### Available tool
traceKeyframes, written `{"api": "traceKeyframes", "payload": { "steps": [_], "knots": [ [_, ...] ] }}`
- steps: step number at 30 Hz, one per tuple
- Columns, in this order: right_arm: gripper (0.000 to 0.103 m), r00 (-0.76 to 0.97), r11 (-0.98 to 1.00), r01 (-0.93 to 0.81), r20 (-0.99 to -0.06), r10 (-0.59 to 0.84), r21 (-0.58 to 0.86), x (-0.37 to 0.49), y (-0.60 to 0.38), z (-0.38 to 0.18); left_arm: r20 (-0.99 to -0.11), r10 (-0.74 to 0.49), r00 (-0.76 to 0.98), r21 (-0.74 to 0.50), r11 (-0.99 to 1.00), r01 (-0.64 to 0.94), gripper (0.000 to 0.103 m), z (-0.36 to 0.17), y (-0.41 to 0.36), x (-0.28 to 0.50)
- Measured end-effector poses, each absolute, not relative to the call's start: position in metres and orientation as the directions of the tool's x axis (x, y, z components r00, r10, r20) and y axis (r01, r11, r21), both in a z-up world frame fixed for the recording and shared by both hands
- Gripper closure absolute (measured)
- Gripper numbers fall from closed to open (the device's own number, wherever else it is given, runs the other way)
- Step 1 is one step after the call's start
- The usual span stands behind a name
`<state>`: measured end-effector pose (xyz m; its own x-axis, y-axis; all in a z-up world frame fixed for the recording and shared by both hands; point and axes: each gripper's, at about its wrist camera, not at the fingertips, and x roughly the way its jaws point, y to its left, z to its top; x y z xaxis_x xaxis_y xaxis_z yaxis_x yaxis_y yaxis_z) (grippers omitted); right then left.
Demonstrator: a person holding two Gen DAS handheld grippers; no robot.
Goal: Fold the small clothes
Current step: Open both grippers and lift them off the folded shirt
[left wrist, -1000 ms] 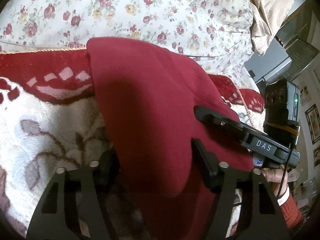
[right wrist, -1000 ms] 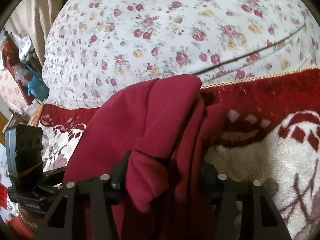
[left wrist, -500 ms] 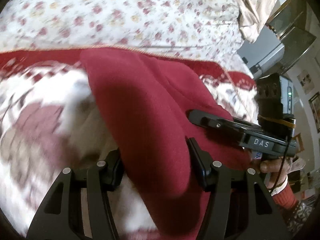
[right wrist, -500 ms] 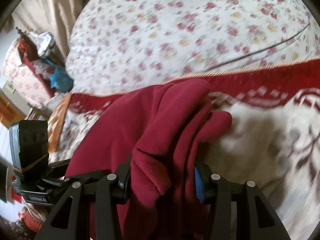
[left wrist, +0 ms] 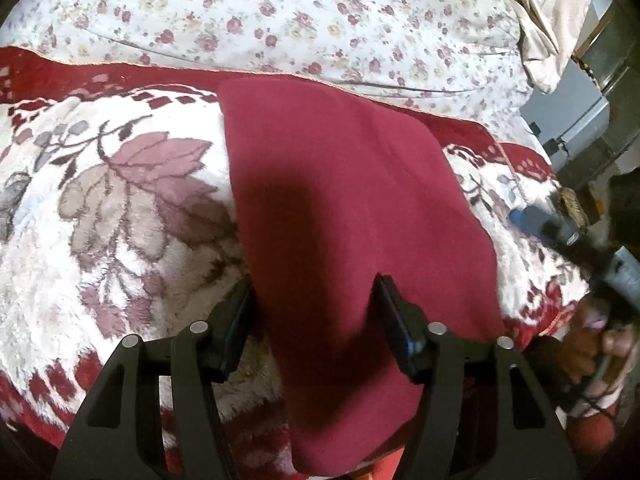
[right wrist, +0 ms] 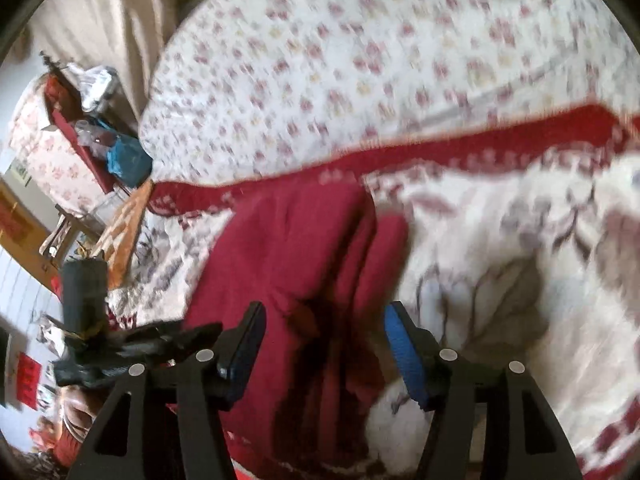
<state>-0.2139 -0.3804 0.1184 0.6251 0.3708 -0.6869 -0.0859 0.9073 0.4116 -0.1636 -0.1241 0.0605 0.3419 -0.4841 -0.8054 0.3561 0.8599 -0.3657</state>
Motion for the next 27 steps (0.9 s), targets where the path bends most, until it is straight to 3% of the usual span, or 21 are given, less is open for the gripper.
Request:
{"api": "traceKeyframes", "payload": {
  "steps": [2,5,10,16,27],
  "knots": [
    [0.044,0.636,0.912,-0.101,-0.679,0.367,0.398,-0.206,-0.37,0.123,-0.807,-0.459,0.372,-0.338,0.875,0.347,0.04,0.061,-0.125,-0.165],
    [0.053,0.605,0.921,-0.152,-0.703,0.374,0.359,-0.186,-0.343,0.115,-0.806,-0.436,0.401,-0.314,0.889,0.334,0.04,0.062,-0.126,-0.167],
    [0.054,0.544,0.981,-0.155,-0.819,0.181,0.114,-0.162,-0.318,0.073,-0.794,-0.364,0.487,-0.218,0.918,0.331,0.04,0.072,-0.127,-0.171],
    [0.054,0.553,0.976,-0.129,-0.805,0.215,0.173,-0.166,-0.335,0.06,-0.784,-0.319,0.533,-0.166,0.935,0.314,0.04,0.073,-0.126,-0.172],
    [0.053,0.597,0.981,-0.18,-0.784,0.168,0.073,-0.222,-0.313,0.091,-0.772,-0.251,0.584,-0.085,0.951,0.296,0.04,0.074,-0.126,-0.186]
  ]
}}
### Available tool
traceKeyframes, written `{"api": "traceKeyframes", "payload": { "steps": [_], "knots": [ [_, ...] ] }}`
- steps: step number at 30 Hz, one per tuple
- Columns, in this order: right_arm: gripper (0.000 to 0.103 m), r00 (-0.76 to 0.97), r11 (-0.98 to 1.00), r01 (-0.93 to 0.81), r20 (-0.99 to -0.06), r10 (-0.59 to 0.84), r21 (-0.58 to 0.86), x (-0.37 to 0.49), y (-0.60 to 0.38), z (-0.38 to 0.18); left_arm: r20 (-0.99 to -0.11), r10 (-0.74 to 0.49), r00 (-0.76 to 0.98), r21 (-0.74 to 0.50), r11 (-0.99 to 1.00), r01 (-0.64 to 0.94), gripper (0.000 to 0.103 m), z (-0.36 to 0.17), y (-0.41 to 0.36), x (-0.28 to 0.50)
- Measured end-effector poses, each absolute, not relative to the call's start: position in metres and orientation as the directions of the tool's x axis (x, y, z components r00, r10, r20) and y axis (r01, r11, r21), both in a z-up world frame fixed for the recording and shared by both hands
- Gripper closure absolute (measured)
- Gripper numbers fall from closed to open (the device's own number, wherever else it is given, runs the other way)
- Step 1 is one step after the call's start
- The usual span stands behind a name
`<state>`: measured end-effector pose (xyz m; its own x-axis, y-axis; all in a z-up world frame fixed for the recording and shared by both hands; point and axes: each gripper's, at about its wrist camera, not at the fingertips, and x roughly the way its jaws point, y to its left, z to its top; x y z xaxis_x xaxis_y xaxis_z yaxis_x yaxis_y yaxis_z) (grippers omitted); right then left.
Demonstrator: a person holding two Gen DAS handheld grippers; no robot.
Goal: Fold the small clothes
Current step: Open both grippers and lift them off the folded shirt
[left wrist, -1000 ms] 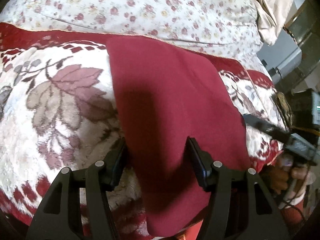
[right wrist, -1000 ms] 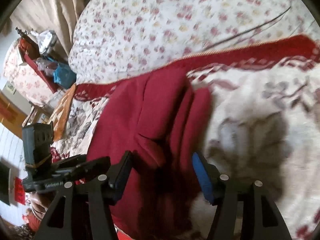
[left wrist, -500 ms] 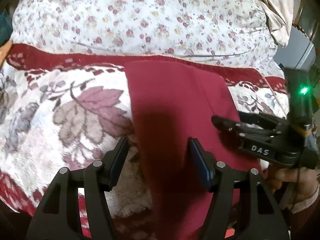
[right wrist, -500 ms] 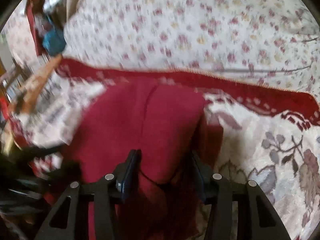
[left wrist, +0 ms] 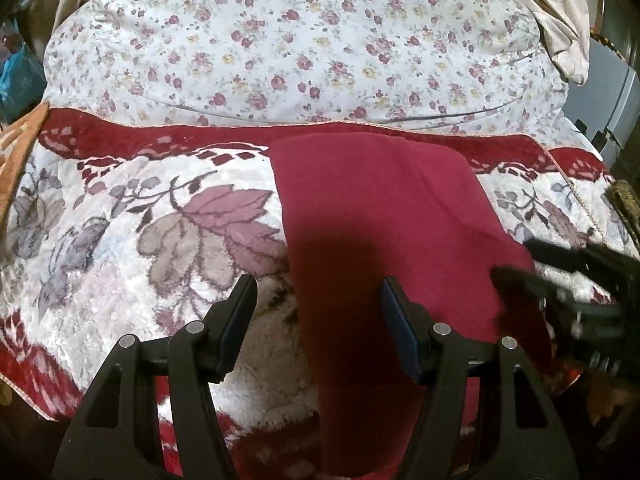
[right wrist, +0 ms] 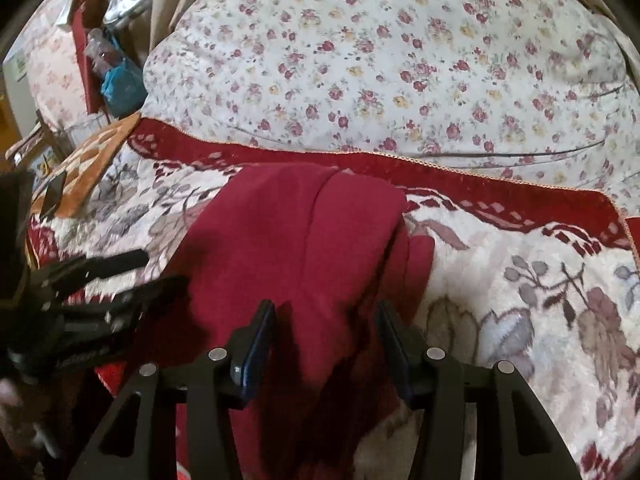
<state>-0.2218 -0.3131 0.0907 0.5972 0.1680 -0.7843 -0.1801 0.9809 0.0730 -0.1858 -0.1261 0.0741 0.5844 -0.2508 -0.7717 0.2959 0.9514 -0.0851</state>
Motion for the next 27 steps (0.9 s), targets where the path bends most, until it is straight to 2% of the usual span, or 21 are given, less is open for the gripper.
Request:
{"api": "traceKeyframes", "payload": {
  "steps": [6,15,19,24,27],
  "knots": [
    [0.052,0.562,0.982,-0.19,-0.819,0.117,0.01,-0.236,-0.309,0.056,-0.773,-0.231,0.591,-0.065,0.955,0.288,0.039,0.073,-0.125,-0.196],
    [0.049,0.62,0.984,-0.17,-0.772,0.141,0.043,-0.251,-0.313,0.081,-0.769,-0.182,0.613,-0.011,0.962,0.272,0.039,0.076,-0.122,-0.212],
    [0.037,0.659,0.986,-0.154,-0.737,0.152,0.065,-0.253,-0.315,0.095,-0.758,-0.164,0.631,0.0,0.968,0.252,0.04,0.078,-0.118,-0.216],
    [0.027,0.678,0.988,-0.144,-0.721,0.143,0.061,-0.252,-0.308,0.101,-0.734,-0.123,0.667,0.034,0.976,0.217,0.039,0.082,-0.113,-0.221],
    [0.026,0.673,0.988,-0.14,-0.725,0.144,0.067,-0.251,-0.307,0.098,-0.725,-0.116,0.679,0.037,0.978,0.206,0.039,0.083,-0.109,-0.223]
  ]
}}
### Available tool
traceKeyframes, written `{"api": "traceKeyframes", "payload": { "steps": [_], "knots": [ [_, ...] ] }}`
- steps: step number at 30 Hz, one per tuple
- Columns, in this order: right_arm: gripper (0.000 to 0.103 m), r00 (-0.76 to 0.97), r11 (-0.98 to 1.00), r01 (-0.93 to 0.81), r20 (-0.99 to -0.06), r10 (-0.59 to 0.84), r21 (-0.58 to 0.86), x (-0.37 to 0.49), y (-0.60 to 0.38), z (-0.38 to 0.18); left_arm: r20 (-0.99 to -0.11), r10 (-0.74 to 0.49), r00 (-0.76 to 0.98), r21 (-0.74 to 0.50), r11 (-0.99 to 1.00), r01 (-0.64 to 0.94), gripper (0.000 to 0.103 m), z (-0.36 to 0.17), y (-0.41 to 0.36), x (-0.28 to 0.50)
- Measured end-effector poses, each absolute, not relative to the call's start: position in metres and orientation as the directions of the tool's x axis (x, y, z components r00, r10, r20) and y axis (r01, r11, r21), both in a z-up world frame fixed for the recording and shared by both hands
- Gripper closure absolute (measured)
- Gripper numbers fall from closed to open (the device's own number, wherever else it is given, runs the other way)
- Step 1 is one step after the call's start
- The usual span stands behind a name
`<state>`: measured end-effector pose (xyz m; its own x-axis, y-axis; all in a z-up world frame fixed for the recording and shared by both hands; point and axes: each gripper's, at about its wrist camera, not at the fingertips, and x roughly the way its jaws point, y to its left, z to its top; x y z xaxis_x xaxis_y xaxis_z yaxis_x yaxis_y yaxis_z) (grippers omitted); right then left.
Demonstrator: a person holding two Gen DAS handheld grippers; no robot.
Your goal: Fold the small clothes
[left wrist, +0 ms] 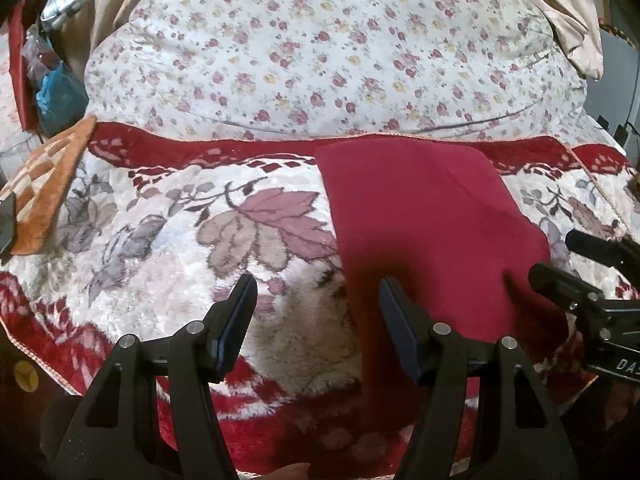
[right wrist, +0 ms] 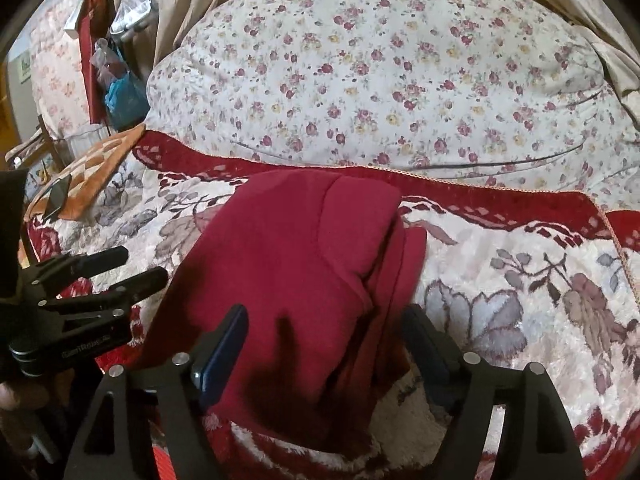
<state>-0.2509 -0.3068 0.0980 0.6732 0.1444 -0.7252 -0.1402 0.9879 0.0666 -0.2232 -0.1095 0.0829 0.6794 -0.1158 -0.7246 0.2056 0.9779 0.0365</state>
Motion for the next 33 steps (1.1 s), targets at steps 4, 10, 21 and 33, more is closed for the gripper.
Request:
{"api": "traceKeyframes", "payload": {
  "steps": [4,10,21,33],
  "knots": [
    [0.026,0.669,0.988,-0.134,-0.729,0.146,0.074,-0.25,-0.308,0.095,-0.709,-0.099,0.698,0.05,0.981,0.19,0.039,0.085,-0.108,-0.227],
    [0.025,0.669,0.988,-0.13,-0.729,0.147,0.08,-0.248,-0.31,0.095,-0.704,-0.095,0.704,0.044,0.983,0.176,0.039,0.084,-0.106,-0.227],
    [0.025,0.663,0.989,-0.12,-0.734,0.144,0.086,-0.242,-0.311,0.093,-0.715,-0.097,0.693,0.037,0.984,0.177,0.04,0.08,-0.107,-0.223],
    [0.022,0.66,0.99,-0.106,-0.737,0.143,0.097,-0.235,-0.313,0.093,-0.727,-0.118,0.676,0.013,0.983,0.186,0.039,0.077,-0.11,-0.214]
  ]
}}
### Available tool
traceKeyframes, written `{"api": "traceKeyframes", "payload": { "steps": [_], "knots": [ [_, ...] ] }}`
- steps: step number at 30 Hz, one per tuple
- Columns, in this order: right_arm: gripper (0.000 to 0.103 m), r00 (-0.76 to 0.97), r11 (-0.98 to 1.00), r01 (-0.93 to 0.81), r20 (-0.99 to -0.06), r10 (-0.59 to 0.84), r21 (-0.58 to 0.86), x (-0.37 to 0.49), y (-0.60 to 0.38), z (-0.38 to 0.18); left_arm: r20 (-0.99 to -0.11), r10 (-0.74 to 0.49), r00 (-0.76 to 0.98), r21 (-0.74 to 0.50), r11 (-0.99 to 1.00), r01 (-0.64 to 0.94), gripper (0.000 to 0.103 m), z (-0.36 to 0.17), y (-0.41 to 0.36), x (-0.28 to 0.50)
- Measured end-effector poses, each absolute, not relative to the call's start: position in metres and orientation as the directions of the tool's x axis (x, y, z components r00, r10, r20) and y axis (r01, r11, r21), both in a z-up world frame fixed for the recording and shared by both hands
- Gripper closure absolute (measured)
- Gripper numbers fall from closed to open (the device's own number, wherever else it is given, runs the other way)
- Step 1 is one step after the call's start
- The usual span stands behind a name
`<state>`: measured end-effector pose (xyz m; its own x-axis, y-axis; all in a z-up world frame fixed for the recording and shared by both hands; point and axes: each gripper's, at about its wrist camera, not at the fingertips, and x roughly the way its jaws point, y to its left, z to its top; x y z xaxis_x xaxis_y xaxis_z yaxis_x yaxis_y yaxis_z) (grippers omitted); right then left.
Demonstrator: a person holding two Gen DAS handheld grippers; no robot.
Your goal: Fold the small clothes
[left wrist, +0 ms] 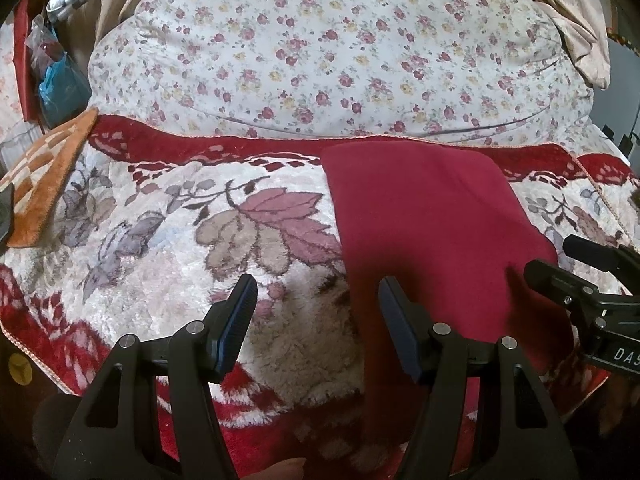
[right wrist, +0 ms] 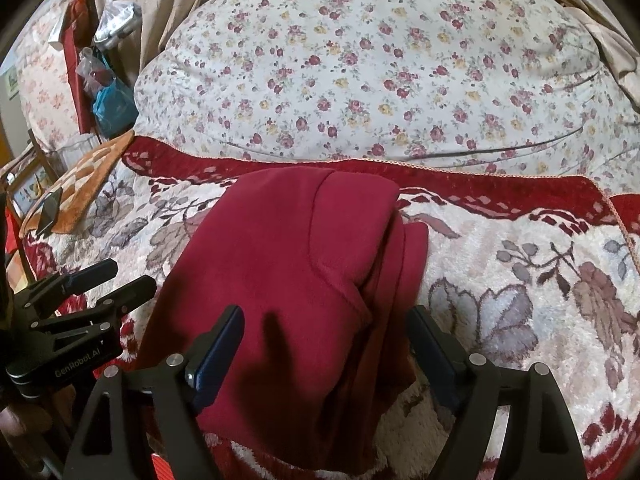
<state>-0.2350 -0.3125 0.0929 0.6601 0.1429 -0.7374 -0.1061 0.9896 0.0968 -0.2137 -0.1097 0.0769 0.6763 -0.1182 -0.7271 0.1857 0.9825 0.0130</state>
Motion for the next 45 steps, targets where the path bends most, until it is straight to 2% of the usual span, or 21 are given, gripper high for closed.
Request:
{"api": "traceKeyframes", "payload": {
  "steps": [45],
  "knots": [
    [0.021,0.634,0.988,-0.083,-0.758,0.152,0.129,-0.215,-0.303,0.082,-0.729,-0.15,0.668,-0.018,0.98,0.2,0.039,0.074,-0.126,-0.192]
  ]
}}
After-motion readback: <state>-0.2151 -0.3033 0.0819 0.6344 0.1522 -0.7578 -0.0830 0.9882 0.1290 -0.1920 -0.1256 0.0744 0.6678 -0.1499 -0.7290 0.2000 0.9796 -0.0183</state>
